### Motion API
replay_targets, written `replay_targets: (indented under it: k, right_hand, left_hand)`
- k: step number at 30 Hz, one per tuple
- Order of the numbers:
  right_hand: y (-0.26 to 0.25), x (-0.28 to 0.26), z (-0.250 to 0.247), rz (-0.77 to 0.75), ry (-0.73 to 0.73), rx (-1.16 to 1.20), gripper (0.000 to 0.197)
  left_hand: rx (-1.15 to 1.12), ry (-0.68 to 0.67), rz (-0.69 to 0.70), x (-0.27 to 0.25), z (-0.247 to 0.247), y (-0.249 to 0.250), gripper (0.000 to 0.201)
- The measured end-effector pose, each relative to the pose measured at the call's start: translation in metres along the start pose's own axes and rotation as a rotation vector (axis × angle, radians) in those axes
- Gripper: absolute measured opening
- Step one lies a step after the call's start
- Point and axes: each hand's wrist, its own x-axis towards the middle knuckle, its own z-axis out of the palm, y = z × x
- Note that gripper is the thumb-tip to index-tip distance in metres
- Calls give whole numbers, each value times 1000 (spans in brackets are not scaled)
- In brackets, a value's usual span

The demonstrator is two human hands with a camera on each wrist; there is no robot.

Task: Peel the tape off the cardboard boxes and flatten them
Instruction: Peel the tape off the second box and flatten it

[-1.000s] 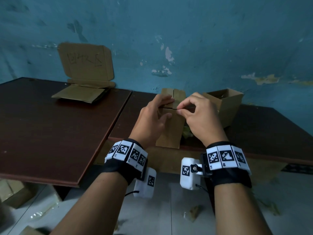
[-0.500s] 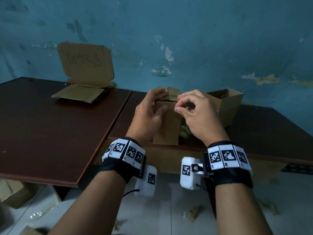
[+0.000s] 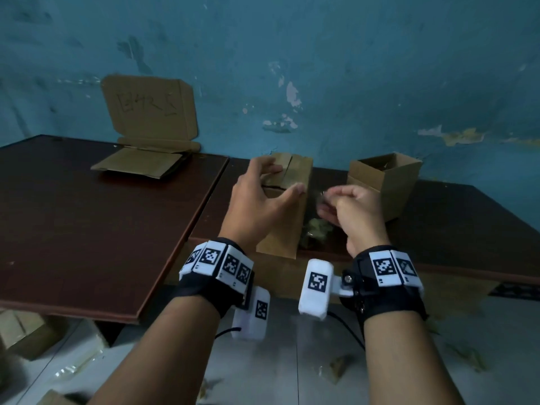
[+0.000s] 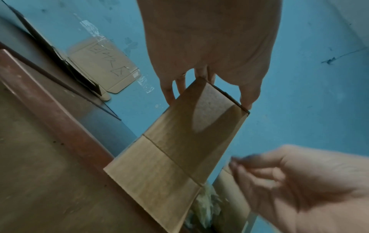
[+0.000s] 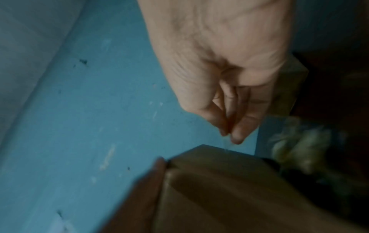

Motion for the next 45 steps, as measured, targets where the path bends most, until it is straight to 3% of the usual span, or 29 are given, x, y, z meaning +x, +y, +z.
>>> replay_targets:
  k: [3,7,11,14,18,23,26,29,31,34,40,43,45]
  right_hand:
    - [23,10,-1,133,62,-291,28]
    - [41,9,14,126,152,-651,48]
    - [40,7,17,48,172,-765,6]
    - [40,7,15,-3,164,-819,10]
    - [32,4,14,-33,24,-932,7]
    - [3,-7,5,21,-124,-968,23]
    - [-17,-15,6,-97,-49,-813,43]
    - [-28,-15,21,-90,-72,-213,76]
    - [-31,-15,26,-56,-97,-65,83]
    - [-27,-16,28,-118,-78,8,73]
    - [-24,-15,24,-261,-55,-19,69]
    - [-24,-17,21,-325,-27,-37,74]
    - [-26,-19,19,-336,-30,-23,75]
  left_hand:
    - [48,6,-24,-2,1,7,84]
    - [170,27,-34,-2,-2,10,93]
    - [216,69,-81,-1,-5,7,80]
    - [106,184,-121,2,-10,8,68]
    - [60,297,-71,1,-12,12,65]
    - [19,293,77,-1,-8,12,76]
    - [3,256,173,-3,-4,13,84]
    - [24,155,312,-6,0,15,93]
    - [51,81,378,-8,2,17,100]
    - [12,20,388,-12,4,21,104]
    - [-140,-49,203,-10,1,17,86]
    - [-155,-18,181,-8,2,17,74]
    - [-120,31,170,-7,1,16,76]
